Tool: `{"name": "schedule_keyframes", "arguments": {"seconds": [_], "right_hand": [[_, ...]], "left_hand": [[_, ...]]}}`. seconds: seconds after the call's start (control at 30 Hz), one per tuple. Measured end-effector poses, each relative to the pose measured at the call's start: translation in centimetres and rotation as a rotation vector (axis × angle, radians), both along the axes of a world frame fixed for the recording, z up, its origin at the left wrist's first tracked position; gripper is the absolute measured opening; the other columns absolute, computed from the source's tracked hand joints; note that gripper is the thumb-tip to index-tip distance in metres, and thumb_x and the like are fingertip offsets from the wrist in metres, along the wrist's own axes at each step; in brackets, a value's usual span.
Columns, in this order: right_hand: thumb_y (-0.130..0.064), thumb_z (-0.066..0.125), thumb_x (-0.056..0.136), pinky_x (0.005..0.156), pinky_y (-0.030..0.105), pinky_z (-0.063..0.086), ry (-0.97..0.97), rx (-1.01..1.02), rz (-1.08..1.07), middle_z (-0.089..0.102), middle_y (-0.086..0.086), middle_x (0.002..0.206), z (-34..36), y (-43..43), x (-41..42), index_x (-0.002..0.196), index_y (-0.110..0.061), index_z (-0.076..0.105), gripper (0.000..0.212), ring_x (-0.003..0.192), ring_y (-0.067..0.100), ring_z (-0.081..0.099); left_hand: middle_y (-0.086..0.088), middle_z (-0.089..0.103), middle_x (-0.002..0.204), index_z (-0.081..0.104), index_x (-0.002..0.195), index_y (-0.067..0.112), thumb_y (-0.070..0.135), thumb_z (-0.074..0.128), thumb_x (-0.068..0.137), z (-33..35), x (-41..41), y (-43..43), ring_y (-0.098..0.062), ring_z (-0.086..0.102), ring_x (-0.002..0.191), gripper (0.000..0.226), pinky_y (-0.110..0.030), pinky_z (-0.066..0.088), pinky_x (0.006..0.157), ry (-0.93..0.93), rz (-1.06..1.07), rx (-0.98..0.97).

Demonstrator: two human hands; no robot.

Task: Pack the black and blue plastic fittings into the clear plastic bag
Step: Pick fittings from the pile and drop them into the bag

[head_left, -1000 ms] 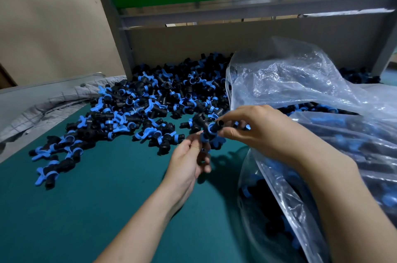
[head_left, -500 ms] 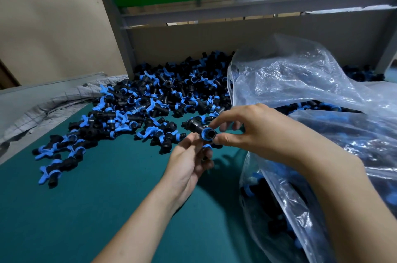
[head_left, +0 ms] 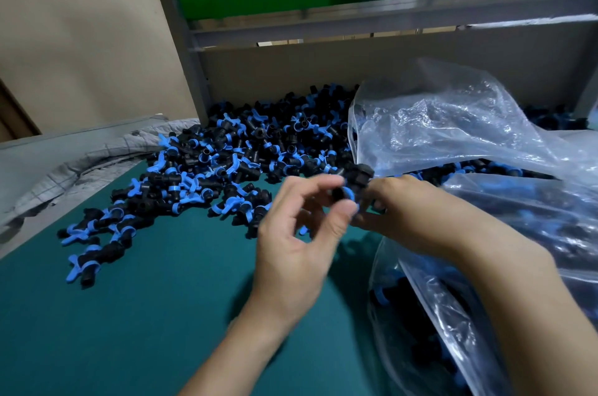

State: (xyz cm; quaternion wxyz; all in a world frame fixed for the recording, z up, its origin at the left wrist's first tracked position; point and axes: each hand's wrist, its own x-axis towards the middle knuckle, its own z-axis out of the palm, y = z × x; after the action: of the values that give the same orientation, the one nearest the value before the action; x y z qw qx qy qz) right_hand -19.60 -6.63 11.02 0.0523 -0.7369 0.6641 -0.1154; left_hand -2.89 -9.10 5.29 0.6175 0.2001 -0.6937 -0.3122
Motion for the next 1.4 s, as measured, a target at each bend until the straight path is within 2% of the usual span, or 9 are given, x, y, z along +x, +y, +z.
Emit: {"name": "schedule_keyframes", "arguments": {"seconds": [0.13, 0.57, 0.73, 0.83, 0.93, 1.0, 1.13, 1.23, 1.4], "right_hand": [[-0.031, 0.053, 0.089, 0.078, 0.038, 0.050, 0.032, 0.097, -0.016, 0.064, 0.005, 0.097, 0.0, -0.1, 0.1, 0.091, -0.026, 0.055, 0.006, 0.091, 0.031, 0.061], [-0.022, 0.056, 0.090, 0.068, 0.031, 0.041, 0.040, 0.141, 0.015, 0.048, -0.010, 0.074, -0.6, -0.5, -0.3, 0.072, -0.029, 0.041, 0.024, 0.078, 0.022, 0.053], [-0.031, 0.057, 0.093, 0.073, 0.032, 0.044, -0.021, 0.087, 0.008, 0.058, -0.008, 0.084, -1.0, -0.4, -0.4, 0.097, -0.031, 0.057, 0.004, 0.087, 0.021, 0.056], [-0.044, 0.054, 0.097, 0.085, 0.033, 0.049, -0.118, 0.067, -0.027, 0.068, -0.004, 0.106, -0.7, -0.1, -0.4, 0.127, -0.036, 0.057, 0.031, 0.099, 0.018, 0.060], [-0.061, 0.047, 0.094, 0.064, 0.023, 0.050, -0.182, 0.042, -0.057, 0.066, -0.005, 0.068, -0.1, 0.3, -0.8, 0.090, -0.030, 0.074, 0.041, 0.064, 0.009, 0.060], [-0.062, 0.044, 0.095, 0.044, 0.014, 0.036, -0.213, -0.007, -0.087, 0.046, -0.004, 0.040, 0.4, 0.5, -0.6, 0.064, -0.022, 0.072, 0.058, 0.038, 0.007, 0.044], [-0.056, 0.041, 0.098, 0.046, 0.027, 0.036, -0.224, -0.207, -0.101, 0.050, 0.010, 0.045, 1.6, 0.9, 0.5, 0.053, -0.002, 0.050, 0.071, 0.042, 0.017, 0.042], [-0.054, 0.040, 0.100, 0.057, 0.039, 0.032, -0.208, -0.381, -0.069, 0.037, 0.018, 0.049, 2.4, 1.1, 1.4, 0.053, -0.003, 0.033, 0.069, 0.050, 0.028, 0.034], [-0.047, 0.039, 0.103, 0.060, 0.036, 0.021, -0.167, -0.487, -0.045, 0.027, 0.013, 0.046, 3.4, 1.6, 1.8, 0.051, -0.009, 0.023, 0.066, 0.053, 0.035, 0.033]], "left_hand": [[0.009, 0.058, 0.095, 0.066, 0.111, 0.025, 0.028, 0.067, 0.092, -0.7, -0.8, 1.0, -0.011, 0.059, 0.079, 0.019, -0.019, 0.045, 0.075, -0.150, 0.004, -0.145], [0.009, 0.056, 0.094, 0.065, 0.112, 0.025, 0.031, 0.065, 0.093, -1.1, -1.0, 1.2, -0.012, 0.057, 0.077, 0.019, -0.019, 0.046, 0.073, -0.163, -0.019, -0.134], [0.013, 0.061, 0.087, 0.062, 0.105, 0.033, 0.032, 0.063, 0.089, -1.4, -0.9, 0.8, -0.009, 0.060, 0.073, 0.015, -0.021, 0.048, 0.066, -0.161, 0.063, -0.036], [0.012, 0.065, 0.075, 0.061, 0.096, 0.026, 0.030, 0.059, 0.084, -1.3, -0.3, -0.8, -0.007, 0.058, 0.062, 0.013, -0.021, 0.047, 0.057, 0.040, 0.079, 0.282], [0.005, 0.054, 0.062, 0.060, 0.084, 0.020, 0.019, 0.052, 0.088, -0.7, 0.6, -2.6, -0.009, 0.047, 0.049, 0.010, -0.022, 0.038, 0.043, 0.221, 0.062, 0.570], [0.002, 0.053, 0.062, 0.067, 0.069, 0.025, 0.014, 0.048, 0.094, -0.5, 0.9, -3.1, -0.010, 0.045, 0.046, 0.033, -0.022, 0.036, 0.040, 0.245, 0.030, 0.718], [0.003, 0.053, 0.058, 0.069, 0.063, 0.029, 0.014, 0.046, 0.094, -0.8, 0.7, -2.8, -0.010, 0.043, 0.046, 0.041, -0.022, 0.033, 0.040, 0.155, -0.129, 0.835], [0.001, 0.055, 0.063, 0.065, 0.080, 0.019, 0.008, 0.044, 0.098, -1.2, -0.1, -1.5, -0.011, 0.045, 0.048, 0.029, -0.022, 0.036, 0.040, 0.069, -0.276, 0.808], [-0.012, 0.069, 0.081, 0.067, 0.096, 0.008, 0.006, 0.061, 0.092, -1.2, -3.3, 1.8, -0.021, 0.058, 0.063, 0.008, -0.028, 0.048, 0.052, 0.026, -0.556, 0.806]]}}
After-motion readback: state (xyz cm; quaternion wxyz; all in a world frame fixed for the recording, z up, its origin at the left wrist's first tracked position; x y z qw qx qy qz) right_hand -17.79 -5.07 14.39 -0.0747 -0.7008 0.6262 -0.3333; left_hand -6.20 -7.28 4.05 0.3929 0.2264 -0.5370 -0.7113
